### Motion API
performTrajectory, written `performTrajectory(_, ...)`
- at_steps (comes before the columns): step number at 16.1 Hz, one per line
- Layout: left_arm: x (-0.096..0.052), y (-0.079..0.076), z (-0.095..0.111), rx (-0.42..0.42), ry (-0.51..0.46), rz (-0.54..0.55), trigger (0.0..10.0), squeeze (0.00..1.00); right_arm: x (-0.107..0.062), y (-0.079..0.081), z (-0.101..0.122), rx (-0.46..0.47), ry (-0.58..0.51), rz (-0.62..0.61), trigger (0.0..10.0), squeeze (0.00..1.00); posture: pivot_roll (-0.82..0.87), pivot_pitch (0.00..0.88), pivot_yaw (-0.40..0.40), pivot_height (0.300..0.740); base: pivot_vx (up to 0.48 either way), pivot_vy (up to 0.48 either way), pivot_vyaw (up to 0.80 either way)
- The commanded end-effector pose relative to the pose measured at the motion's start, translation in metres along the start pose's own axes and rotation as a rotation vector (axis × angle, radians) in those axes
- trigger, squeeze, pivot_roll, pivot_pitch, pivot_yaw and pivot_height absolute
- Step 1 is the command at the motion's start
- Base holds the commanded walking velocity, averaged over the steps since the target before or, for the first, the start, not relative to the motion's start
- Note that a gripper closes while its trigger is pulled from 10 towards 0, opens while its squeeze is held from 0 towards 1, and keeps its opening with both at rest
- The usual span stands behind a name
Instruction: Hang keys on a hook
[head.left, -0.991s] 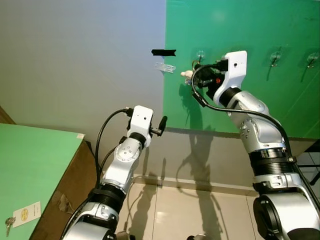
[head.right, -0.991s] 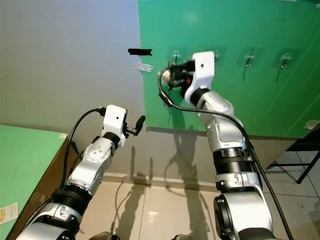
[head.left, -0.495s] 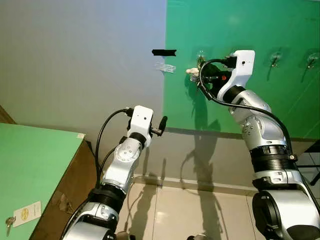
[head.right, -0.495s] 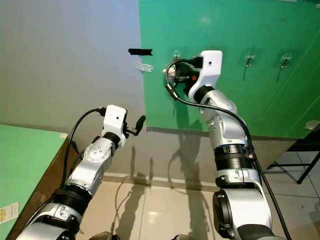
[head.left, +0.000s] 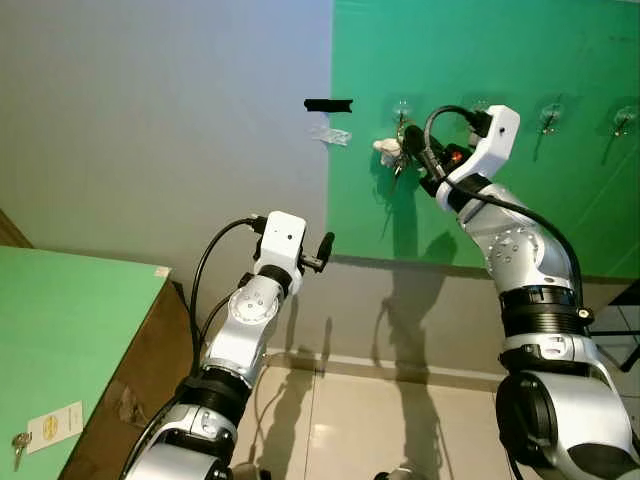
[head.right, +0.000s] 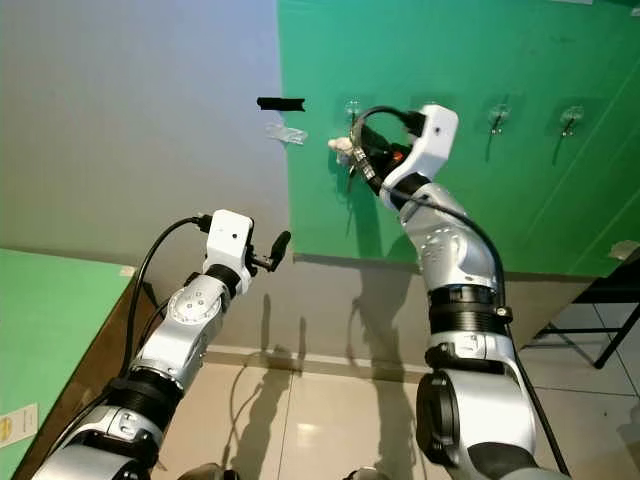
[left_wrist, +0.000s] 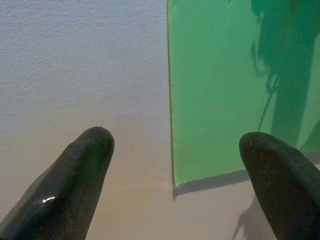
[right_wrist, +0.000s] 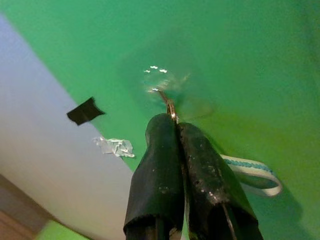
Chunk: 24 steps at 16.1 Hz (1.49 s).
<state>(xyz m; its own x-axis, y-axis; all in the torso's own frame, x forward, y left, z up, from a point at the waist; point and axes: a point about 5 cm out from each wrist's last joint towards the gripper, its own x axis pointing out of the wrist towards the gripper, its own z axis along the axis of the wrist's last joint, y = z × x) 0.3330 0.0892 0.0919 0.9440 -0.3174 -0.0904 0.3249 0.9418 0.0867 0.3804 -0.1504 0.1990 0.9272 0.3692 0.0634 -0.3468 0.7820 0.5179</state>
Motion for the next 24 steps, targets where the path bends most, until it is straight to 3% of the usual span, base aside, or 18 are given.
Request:
performTrajectory(1, 0.0, 0.0, 0.003, 0.012, -0.004, -0.008, 10.0, 0.0, 0.001, -0.001, 0.005, 0.061, -0.007, -0.004, 0.0, 0.0, -0.12, 0.0, 0.01, 0.74, 0.0, 0.0, 0.0)
performTrajectory(5, 0.0, 0.001, 0.003, 0.012, -0.002, -0.006, 10.0, 0.0, 0.001, -0.004, -0.004, 0.124, 0.035, -0.013, 0.0, 0.0, -0.12, 0.0, 0.011, 0.74, 0.0, 0.0, 0.0)
performTrajectory(6, 0.0, 0.001, 0.003, 0.012, -0.001, -0.006, 10.0, 0.0, 0.001, -0.004, -0.007, 0.096, 0.063, -0.01, 7.9, 0.0, -0.12, 0.0, 0.01, 0.74, 0.0, 0.0, 0.0)
performTrajectory(7, 0.0, 0.001, 0.003, 0.012, -0.001, -0.006, 10.0, 0.0, 0.001, -0.004, -0.008, 0.07, 0.071, -0.021, 10.0, 0.0, -0.12, 0.0, 0.01, 0.74, 0.0, 0.0, 0.0)
performTrajectory(8, 0.0, 0.001, 0.003, 0.012, -0.001, -0.005, 10.0, 0.0, 0.001, -0.006, -0.009, 0.036, 0.066, -0.043, 10.0, 0.0, -0.12, 0.0, 0.01, 0.74, 0.0, 0.0, 0.0)
performTrajectory(9, 0.0, 0.001, 0.003, 0.012, -0.001, -0.005, 10.0, 0.0, 0.0, -0.008, -0.008, -0.016, 0.059, -0.063, 10.0, 1.0, -0.12, 0.0, 0.01, 0.74, 0.0, 0.0, 0.0)
performTrajectory(10, 0.0, 0.001, 0.003, 0.012, -0.001, -0.005, 10.0, 0.0, -0.001, -0.01, -0.007, -0.1, 0.055, -0.086, 10.0, 1.0, -0.12, 0.0, 0.008, 0.74, 0.0, 0.0, 0.0)
performTrajectory(11, 0.0, 0.001, 0.003, 0.011, -0.001, -0.004, 10.0, 0.0, -0.002, -0.015, -0.005, -0.249, 0.05, -0.139, 10.0, 1.0, -0.12, 0.0, 0.009, 0.74, 0.0, 0.0, 0.0)
performTrajectory(12, 0.001, 0.001, 0.003, 0.011, -0.002, -0.005, 10.0, 0.0, -0.003, -0.017, -0.005, -0.304, 0.048, -0.164, 10.0, 1.0, -0.12, 0.0, 0.008, 0.74, 0.0, 0.0, 0.0)
performTrajectory(16, 0.001, -0.001, 0.003, 0.009, -0.002, -0.006, 10.0, 0.0, -0.005, -0.02, -0.004, -0.398, 0.023, -0.206, 10.0, 1.0, -0.13, 0.0, 0.007, 0.74, 0.0, 0.0, 0.0)
performTrajectory(24, 0.001, -0.003, 0.002, 0.015, -0.001, -0.01, 10.0, 0.0, -0.01, -0.017, -0.019, -0.452, 0.033, -0.203, 10.0, 1.0, -0.13, 0.0, -0.009, 0.74, 0.0, 0.0, 0.0)
